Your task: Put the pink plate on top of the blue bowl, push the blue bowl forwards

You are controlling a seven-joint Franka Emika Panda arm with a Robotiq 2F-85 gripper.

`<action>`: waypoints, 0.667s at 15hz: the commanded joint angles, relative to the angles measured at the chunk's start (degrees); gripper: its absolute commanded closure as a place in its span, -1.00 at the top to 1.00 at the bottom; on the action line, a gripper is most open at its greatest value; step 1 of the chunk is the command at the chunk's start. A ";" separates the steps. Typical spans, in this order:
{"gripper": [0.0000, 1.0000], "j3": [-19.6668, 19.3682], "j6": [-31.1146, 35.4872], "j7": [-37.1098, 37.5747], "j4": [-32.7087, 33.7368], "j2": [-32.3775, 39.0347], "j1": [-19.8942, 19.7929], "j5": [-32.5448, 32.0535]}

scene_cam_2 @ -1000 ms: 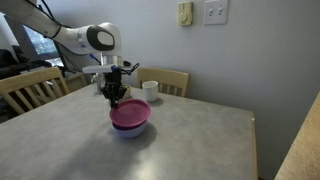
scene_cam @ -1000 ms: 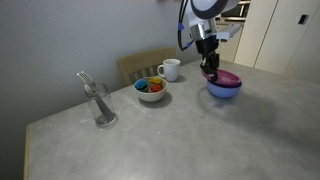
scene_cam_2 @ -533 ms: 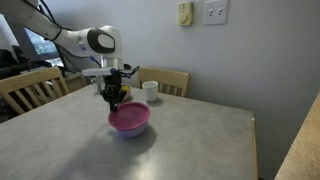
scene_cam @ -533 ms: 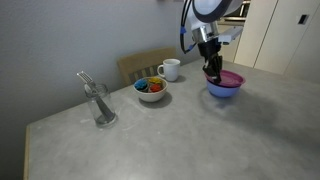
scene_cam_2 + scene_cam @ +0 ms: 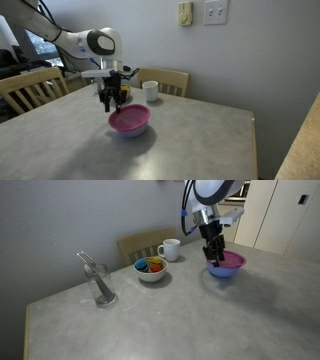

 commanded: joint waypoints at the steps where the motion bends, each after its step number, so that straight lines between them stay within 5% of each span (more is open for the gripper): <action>1: 0.85 0.53 -0.91 -0.97 -4.65 -3.81 0.13 -1.50; 3: 0.99 1.53 -1.67 -2.06 -6.92 -5.47 -0.70 0.46; 10: 1.00 3.91 -0.11 -9.10 -17.56 -13.38 -3.88 8.91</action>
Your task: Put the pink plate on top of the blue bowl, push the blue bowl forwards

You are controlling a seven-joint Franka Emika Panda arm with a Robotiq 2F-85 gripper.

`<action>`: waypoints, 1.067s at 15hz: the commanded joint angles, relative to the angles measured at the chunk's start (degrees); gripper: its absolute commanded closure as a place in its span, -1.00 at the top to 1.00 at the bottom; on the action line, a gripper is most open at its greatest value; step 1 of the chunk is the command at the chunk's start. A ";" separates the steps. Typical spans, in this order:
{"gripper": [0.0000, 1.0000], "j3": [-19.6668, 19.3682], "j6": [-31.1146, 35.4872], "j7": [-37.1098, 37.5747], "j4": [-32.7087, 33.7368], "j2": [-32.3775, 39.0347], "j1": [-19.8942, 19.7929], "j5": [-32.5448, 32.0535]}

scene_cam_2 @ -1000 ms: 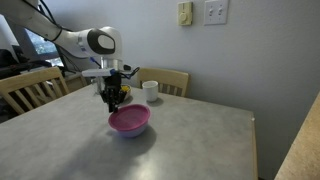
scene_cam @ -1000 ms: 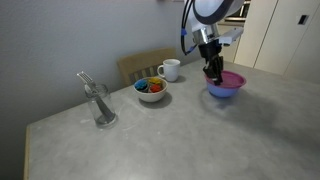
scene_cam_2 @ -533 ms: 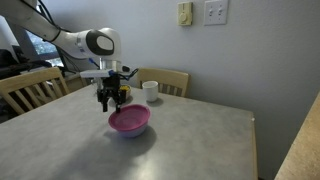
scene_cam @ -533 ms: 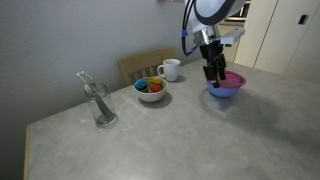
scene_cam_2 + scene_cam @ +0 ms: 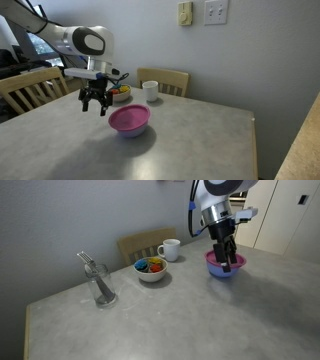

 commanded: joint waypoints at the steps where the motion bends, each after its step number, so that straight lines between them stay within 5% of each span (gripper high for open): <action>1: 1.00 0.76 1.10 -4.50 -7.44 -6.67 -2.73 2.54; 6: 1.00 -1.45 -0.96 -6.10 -9.03 -11.60 -4.44 0.18; 12: 1.00 -5.29 4.27 -3.91 -7.76 -13.57 -3.91 -19.13; 16: 1.00 -5.64 3.86 -4.20 -6.33 -12.63 -4.28 -20.34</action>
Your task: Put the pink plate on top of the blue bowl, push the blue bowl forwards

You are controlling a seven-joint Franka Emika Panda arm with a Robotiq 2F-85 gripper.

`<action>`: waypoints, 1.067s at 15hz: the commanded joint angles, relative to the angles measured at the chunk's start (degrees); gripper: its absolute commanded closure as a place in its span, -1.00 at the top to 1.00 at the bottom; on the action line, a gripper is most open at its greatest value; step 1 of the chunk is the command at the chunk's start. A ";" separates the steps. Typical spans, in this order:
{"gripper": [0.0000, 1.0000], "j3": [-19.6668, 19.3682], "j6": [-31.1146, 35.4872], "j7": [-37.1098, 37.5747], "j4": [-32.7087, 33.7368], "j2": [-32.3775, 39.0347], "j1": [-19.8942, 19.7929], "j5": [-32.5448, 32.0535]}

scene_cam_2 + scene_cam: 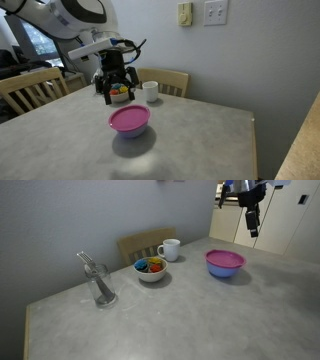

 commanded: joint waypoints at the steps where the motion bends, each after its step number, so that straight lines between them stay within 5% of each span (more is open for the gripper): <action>1: 1.00 0.24 -0.10 -0.01 0.29 0.01 -0.51 -0.23; 5: 1.00 0.33 1.65 3.33 -1.01 0.33 0.71 -2.01; 10: 1.00 -0.47 -0.33 14.05 5.91 7.05 1.84 -1.75; 16: 1.00 -2.42 1.32 17.94 12.78 12.19 -1.36 2.94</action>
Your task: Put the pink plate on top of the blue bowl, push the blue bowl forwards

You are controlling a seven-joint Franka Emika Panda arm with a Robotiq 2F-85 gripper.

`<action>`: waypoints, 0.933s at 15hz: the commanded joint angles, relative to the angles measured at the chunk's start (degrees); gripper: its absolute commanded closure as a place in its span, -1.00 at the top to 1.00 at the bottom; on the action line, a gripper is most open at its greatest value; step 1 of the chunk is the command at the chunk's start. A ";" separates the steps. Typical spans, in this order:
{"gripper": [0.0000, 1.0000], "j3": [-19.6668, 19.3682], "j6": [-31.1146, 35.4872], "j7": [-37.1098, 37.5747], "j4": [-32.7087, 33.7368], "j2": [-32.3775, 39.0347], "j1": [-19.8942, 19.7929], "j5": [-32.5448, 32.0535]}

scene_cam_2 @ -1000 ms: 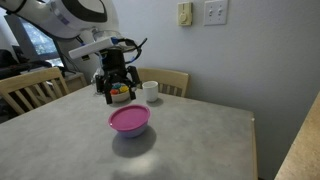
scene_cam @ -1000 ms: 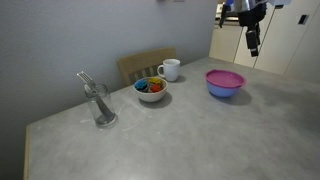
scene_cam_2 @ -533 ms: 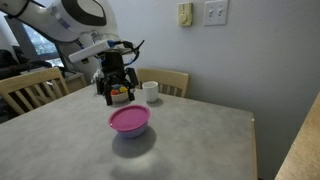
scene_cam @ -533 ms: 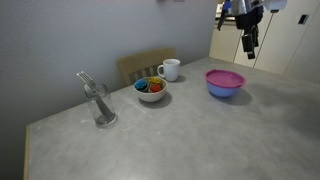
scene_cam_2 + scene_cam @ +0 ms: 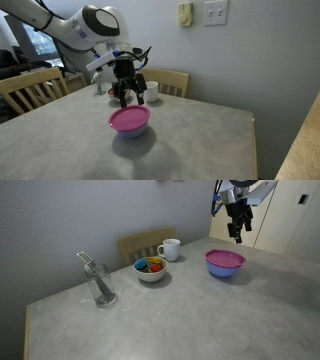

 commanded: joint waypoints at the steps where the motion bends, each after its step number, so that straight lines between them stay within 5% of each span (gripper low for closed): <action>1: 1.00 -0.94 1.23 0.09 5.22 3.15 -3.86 5.83; 4: 0.92 -1.44 3.38 -2.05 7.93 4.56 -7.18 10.83; 5: 0.47 -1.48 4.92 -2.79 8.34 5.04 -7.85 11.40; 7: 0.39 -1.39 6.74 -1.91 8.89 5.71 -9.06 14.03; 14: -0.61 -1.68 11.74 5.86 6.63 5.84 -6.14 17.13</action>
